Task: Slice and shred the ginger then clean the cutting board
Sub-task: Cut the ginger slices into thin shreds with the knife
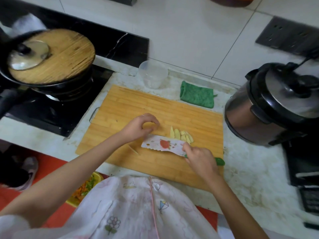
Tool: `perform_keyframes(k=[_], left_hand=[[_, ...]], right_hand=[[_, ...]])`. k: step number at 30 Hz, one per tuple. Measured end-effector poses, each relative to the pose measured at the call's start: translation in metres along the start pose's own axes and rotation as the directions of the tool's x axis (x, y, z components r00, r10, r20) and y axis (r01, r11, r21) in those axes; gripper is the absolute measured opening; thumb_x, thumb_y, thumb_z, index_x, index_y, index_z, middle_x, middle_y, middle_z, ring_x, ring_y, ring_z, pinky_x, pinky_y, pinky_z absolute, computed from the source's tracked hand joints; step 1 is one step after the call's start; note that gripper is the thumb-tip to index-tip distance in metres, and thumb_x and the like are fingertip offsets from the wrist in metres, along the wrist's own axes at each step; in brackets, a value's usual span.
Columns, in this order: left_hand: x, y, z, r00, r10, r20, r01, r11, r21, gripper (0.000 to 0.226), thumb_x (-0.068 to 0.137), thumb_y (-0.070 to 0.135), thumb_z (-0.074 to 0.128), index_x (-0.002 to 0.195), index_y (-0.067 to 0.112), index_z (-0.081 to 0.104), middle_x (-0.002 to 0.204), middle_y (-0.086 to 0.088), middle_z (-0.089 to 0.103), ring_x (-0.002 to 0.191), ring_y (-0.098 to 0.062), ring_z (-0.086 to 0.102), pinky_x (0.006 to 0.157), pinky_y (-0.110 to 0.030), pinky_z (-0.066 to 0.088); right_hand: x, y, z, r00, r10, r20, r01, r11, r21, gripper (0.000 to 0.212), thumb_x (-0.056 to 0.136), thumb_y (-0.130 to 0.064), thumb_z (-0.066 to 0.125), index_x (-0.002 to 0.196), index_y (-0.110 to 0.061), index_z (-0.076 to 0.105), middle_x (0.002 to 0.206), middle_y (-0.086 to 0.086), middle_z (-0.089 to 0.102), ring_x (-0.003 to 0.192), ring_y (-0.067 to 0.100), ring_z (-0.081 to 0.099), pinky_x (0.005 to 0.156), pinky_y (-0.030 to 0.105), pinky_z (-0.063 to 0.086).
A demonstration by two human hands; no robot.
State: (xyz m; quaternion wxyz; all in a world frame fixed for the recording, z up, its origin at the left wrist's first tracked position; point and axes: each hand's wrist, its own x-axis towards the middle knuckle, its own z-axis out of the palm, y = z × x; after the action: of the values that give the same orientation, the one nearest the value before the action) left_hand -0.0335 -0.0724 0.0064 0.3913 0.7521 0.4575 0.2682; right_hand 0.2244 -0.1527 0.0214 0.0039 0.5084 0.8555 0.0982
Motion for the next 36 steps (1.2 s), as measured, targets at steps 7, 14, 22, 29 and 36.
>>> perform_keyframes(k=[7,14,22,29,36], left_hand=[[0.032,0.019,0.029,0.877,-0.066,0.477,0.061,0.998,0.025,0.038,0.083,0.009,0.073,0.120,0.012,0.065,0.111,-0.001,0.065,0.093,-0.001,0.060,0.087,-0.024,0.048],[0.037,0.002,0.017,0.875,-0.098,0.475,0.174,0.978,-0.118,0.027,0.083,-0.004,0.069,0.109,0.003,0.069,0.094,-0.003,0.069,0.081,0.005,0.064,0.082,-0.025,0.053],[0.031,-0.023,-0.005,0.913,-0.285,0.292,0.338,0.929,-0.149,0.028,0.086,-0.015,0.054,0.102,0.004,0.067,0.091,-0.008,0.070,0.076,-0.007,0.067,0.073,-0.026,0.053],[0.028,-0.027,0.011,0.900,-0.219,0.377,0.219,0.975,0.046,0.029,0.080,-0.011,0.065,0.103,0.007,0.071,0.100,-0.007,0.072,0.080,0.007,0.064,0.076,-0.015,0.050],[0.003,-0.034,0.008,0.956,-0.162,0.245,0.138,0.984,0.112,0.060,0.079,-0.017,0.049,0.122,0.021,0.065,0.124,0.011,0.063,0.118,-0.001,0.052,0.101,-0.018,0.038]], right_hand=[[0.008,0.003,0.006,0.953,-0.187,-0.238,0.184,0.982,-0.035,0.058,0.047,0.000,0.080,0.084,-0.016,0.038,0.049,-0.004,0.049,0.043,0.015,0.051,0.042,0.024,0.035],[-0.002,-0.009,0.028,0.961,-0.072,-0.267,0.116,0.982,0.151,0.037,0.061,-0.007,0.074,0.082,-0.018,0.045,0.058,-0.004,0.060,0.052,0.016,0.058,0.043,0.026,0.042],[-0.018,-0.007,0.028,0.918,0.227,-0.326,-0.106,0.931,0.350,0.025,0.061,-0.003,0.079,0.077,-0.015,0.063,0.048,-0.006,0.054,0.036,0.009,0.044,0.041,0.014,0.024],[-0.014,-0.020,0.024,0.687,0.713,-0.138,-0.440,0.560,0.702,0.010,0.080,-0.007,0.071,0.085,-0.008,0.062,0.073,0.000,0.071,0.037,0.012,0.046,0.037,0.019,0.033],[-0.006,-0.034,0.016,0.651,0.750,0.118,-0.439,0.245,0.865,0.026,0.087,-0.011,0.063,0.078,-0.029,0.047,0.078,-0.005,0.068,0.051,0.003,0.056,0.041,0.020,0.037]])
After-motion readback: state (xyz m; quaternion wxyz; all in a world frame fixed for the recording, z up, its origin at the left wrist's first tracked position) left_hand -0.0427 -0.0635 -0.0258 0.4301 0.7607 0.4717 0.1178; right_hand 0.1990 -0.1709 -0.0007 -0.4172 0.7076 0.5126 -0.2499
